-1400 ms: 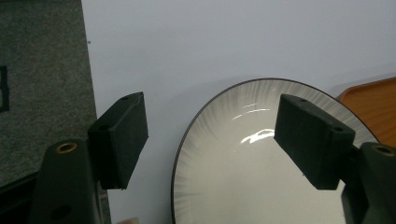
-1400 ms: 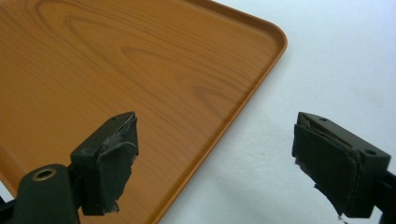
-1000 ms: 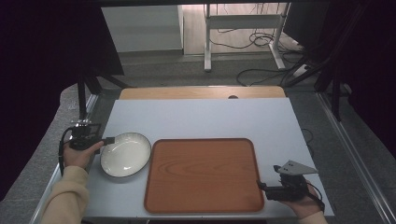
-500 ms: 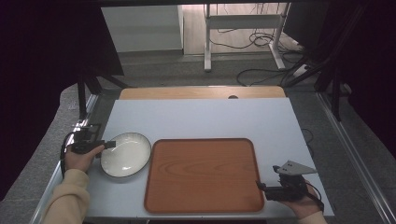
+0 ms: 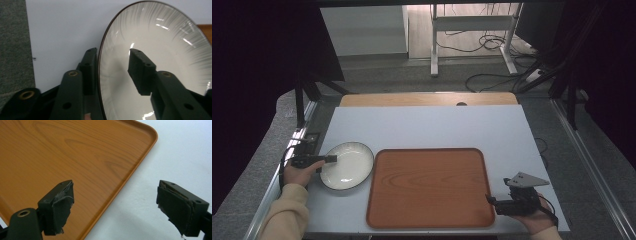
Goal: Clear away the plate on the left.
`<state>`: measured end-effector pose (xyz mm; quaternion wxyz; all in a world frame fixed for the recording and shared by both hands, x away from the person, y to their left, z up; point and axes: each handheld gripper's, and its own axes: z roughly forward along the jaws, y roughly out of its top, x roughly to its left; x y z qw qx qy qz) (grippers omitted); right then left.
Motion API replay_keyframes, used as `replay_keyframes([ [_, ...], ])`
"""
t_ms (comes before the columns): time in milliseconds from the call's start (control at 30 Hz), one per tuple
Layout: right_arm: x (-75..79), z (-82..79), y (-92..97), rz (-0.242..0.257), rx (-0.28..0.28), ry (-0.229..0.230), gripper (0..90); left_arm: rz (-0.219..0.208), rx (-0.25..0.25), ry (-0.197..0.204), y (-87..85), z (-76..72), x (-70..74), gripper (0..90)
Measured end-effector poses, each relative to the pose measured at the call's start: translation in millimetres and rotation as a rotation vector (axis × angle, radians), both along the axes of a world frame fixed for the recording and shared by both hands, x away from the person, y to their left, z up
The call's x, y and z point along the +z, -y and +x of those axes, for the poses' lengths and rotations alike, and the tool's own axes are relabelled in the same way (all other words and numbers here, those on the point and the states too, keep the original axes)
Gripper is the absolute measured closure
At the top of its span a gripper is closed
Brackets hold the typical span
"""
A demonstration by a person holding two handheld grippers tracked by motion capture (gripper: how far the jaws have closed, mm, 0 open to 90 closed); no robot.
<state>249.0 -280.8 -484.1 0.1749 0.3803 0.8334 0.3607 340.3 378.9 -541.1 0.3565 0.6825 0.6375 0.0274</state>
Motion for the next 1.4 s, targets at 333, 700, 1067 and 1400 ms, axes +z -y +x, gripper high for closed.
replay_keyframes([
  [333, -0.4, 0.4, 0.3, -0.001, -0.004, -0.004, 14.9, -0.045, 0.040, -0.004, -5.9, -1.9, -0.8, 73.4],
  [700, 0.6, 0.1, -0.4, -0.001, -0.006, 0.003, 14.9, -0.064, 0.062, 0.010, -8.4, -8.6, 13.9, 81.8],
  [1067, 2.4, -0.4, 0.4, 0.001, -0.008, 0.014, 15.0, -0.047, 0.081, 0.054, -7.4, -16.6, 31.2, 84.5],
  [1400, 3.2, 0.2, 2.7, 0.007, -0.024, 0.019, 15.0, -0.059, 0.094, 0.082, -6.6, -19.9, 38.6, 83.8],
])
